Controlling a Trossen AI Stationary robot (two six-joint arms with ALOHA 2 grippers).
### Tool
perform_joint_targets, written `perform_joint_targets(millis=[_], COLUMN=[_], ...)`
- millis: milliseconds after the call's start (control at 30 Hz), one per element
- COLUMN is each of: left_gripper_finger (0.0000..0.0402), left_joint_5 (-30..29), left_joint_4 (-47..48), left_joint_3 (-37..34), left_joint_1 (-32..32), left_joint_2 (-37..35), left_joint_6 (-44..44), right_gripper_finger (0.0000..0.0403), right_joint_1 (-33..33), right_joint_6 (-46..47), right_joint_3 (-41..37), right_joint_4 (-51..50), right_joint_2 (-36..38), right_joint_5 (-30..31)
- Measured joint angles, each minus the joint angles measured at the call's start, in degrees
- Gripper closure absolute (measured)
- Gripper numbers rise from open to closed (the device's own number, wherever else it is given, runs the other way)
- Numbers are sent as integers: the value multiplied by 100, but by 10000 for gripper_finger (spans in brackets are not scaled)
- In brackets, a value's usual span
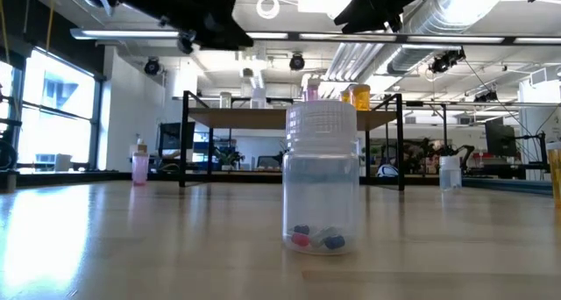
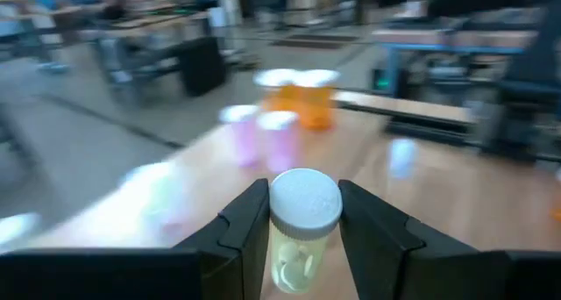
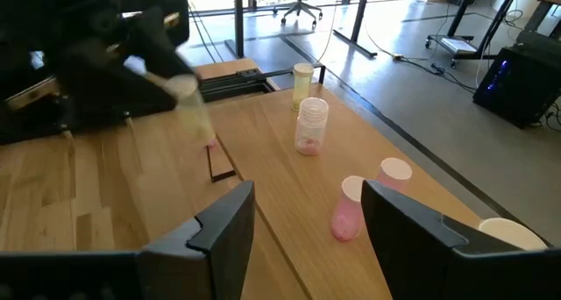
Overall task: Pick and place medicine bottles onto shelf by color
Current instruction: Put the top yellow pill bottle aligned with the other yellow pill bottle on the shelf
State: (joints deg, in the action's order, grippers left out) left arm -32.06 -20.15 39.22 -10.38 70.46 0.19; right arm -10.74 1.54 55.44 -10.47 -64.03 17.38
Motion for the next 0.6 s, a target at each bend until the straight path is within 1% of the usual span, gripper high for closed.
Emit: perform_joint_targets(millis=[133,233,400,600], left_gripper_finger=[287,287,287,287], left_joint_5=[-566,-865,-787,-308], left_joint_4=[492,739,883,886], left_joint_3=[-2,-2,1,-2], left_joint_1=[-214,-453,-951,-1464], left_joint_2=[-397,-527,-425,-195], left_joint_6=[-66,-287,-648,-1008], right_gripper_finger=[201,201,201,201], right_joint_1=[1,-1,-1,-1], right_joint_6=[109,120,118,118], right_joint_3=[0,0,0,0], right_joint_4=[-1,1,1,1], right_joint_2=[0,0,0,0], right_joint_5=[-1,0,-1,1])
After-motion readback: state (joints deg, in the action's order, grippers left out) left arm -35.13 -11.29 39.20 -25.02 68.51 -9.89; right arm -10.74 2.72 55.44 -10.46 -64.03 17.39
